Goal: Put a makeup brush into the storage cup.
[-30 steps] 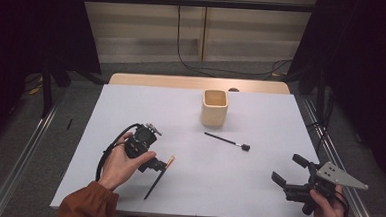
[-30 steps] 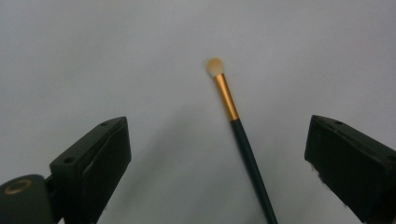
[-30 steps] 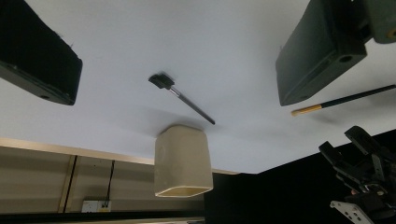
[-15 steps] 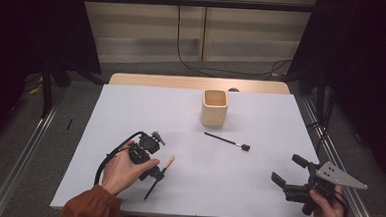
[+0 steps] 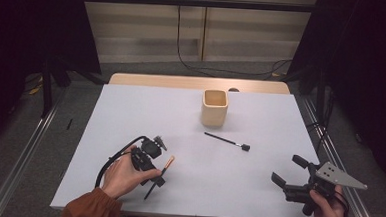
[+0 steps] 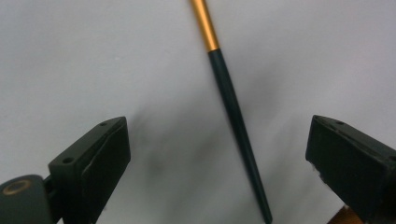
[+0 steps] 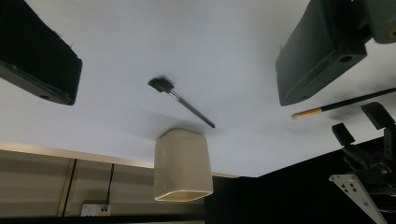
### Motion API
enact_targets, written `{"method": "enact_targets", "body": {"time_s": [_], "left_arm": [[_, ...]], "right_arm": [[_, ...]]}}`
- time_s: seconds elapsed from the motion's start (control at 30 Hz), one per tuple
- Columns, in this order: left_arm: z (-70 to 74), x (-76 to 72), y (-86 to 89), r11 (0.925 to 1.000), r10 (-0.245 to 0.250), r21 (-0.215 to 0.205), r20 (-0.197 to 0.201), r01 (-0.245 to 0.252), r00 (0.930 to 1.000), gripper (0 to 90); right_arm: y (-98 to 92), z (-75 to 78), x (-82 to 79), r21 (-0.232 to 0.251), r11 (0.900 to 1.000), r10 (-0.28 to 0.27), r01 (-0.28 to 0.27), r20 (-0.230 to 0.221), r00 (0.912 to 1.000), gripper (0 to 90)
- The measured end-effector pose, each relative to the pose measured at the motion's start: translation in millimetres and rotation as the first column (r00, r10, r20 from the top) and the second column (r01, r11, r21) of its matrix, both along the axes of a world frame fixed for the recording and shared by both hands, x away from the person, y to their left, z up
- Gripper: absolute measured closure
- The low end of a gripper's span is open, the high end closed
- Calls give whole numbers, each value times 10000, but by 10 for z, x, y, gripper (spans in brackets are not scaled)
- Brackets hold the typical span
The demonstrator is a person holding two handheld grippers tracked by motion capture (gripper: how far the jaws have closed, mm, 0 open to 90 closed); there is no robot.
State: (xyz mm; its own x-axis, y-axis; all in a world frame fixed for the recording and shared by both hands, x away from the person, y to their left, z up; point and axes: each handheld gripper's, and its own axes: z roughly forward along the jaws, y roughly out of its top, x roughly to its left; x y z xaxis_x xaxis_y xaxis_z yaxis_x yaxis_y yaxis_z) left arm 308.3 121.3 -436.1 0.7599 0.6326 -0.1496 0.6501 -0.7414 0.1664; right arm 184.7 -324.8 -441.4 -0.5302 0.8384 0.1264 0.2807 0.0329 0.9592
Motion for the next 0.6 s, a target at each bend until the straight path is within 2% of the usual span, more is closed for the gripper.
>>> {"method": "enact_targets", "body": {"time_s": [0.1,0.17,0.27,0.3,0.37,0.4,0.6], "left_arm": [[-33,-23,-38,9994,-118,317,-47,119,9999,61],[-52,-28,-49,9986,-184,490,-72,188,9998,93],[-61,-37,-49,9993,-94,360,-97,97,9999,192],[-54,-37,-44,9997,-74,242,-80,76,9999,338],[-52,-38,-46,9996,-24,272,-65,26,10000,343],[-48,-39,-46,9997,41,254,-50,-40,10000,382],[-46,-28,-36,9995,226,237,-30,-225,9997,445]], "right_arm": [[-2,-2,-3,0,10000,-18,18,-32,10000,0],[-2,-2,-4,-8,10000,-30,30,-31,10000,0],[-1,-3,-5,-26,10000,-17,17,-24,10000,0],[-3,-3,-5,-29,10000,-16,15,-27,10000,0],[-4,-3,-6,-28,10000,-19,19,-27,10000,0],[-5,-2,-6,-24,10000,-15,15,-19,10000,0],[1,-3,-4,-29,10000,15,-15,-21,10000,0]]}}
